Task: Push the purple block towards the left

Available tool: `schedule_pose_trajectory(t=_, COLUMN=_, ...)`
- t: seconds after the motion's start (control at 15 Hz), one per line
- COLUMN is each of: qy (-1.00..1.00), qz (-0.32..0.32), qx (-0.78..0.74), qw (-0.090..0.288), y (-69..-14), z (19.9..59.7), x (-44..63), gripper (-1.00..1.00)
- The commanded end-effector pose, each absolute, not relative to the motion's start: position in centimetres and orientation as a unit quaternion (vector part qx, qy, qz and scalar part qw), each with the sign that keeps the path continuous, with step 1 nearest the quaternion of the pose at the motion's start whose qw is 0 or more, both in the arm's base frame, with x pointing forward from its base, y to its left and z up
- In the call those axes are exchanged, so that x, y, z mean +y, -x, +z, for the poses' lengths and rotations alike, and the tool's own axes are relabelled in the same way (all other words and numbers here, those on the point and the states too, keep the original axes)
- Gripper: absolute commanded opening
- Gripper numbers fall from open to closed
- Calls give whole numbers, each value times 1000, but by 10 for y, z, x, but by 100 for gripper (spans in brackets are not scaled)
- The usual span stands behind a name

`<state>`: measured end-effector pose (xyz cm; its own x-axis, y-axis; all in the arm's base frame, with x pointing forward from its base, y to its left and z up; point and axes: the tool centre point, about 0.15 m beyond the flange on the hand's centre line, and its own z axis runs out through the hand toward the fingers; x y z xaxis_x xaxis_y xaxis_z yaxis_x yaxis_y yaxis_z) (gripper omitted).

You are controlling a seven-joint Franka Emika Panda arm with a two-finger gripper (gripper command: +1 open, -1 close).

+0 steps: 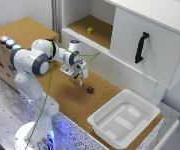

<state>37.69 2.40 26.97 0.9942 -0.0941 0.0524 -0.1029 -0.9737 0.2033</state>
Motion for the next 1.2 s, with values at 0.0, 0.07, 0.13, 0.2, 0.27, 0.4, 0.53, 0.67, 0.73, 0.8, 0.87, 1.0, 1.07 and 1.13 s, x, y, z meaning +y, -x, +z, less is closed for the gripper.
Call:
schedule_pose_trajectory(t=0.0, qy=-994, qz=54, qx=-47, qw=85, y=-365, z=320, x=-56, gripper=100)
schedule_pose_trajectory(t=0.07, qy=-996, qz=45, qx=-38, qw=70, y=-373, z=317, x=-77, gripper=100)
schedule_pose_trajectory(t=0.13, qy=-996, qz=42, qx=-47, qw=63, y=-382, z=314, x=-98, gripper=100)
schedule_pose_trajectory(t=0.2, qy=-996, qz=49, qx=-49, qw=57, y=-389, z=312, x=-111, gripper=100)
schedule_pose_trajectory(t=0.27, qy=-997, qz=56, qx=-42, qw=39, y=-396, z=309, x=-120, gripper=100)
schedule_pose_trajectory(t=0.4, qy=-997, qz=61, qx=-30, qw=23, y=-409, z=293, x=-137, gripper=-100)
schedule_pose_trajectory(t=0.53, qy=-998, qz=63, qx=-4, qw=25, y=-420, z=269, x=-147, gripper=-100)
schedule_pose_trajectory(t=0.67, qy=-997, qz=65, qx=21, qw=40, y=-425, z=250, x=-148, gripper=-100)
schedule_pose_trajectory(t=0.73, qy=-996, qz=69, qx=36, qw=43, y=-425, z=244, x=-145, gripper=-100)
schedule_pose_trajectory(t=0.8, qy=-996, qz=66, qx=35, qw=51, y=-426, z=239, x=-143, gripper=-100)
schedule_pose_trajectory(t=0.87, qy=-996, qz=67, qx=35, qw=55, y=-426, z=238, x=-142, gripper=-100)
schedule_pose_trajectory(t=1.0, qy=-997, qz=64, qx=22, qw=47, y=-423, z=231, x=-141, gripper=-100)
schedule_pose_trajectory(t=1.07, qy=-997, qz=57, qx=14, qw=42, y=-420, z=224, x=-139, gripper=-100)
schedule_pose_trajectory(t=1.13, qy=-998, qz=53, qx=8, qw=39, y=-418, z=218, x=-137, gripper=-100)
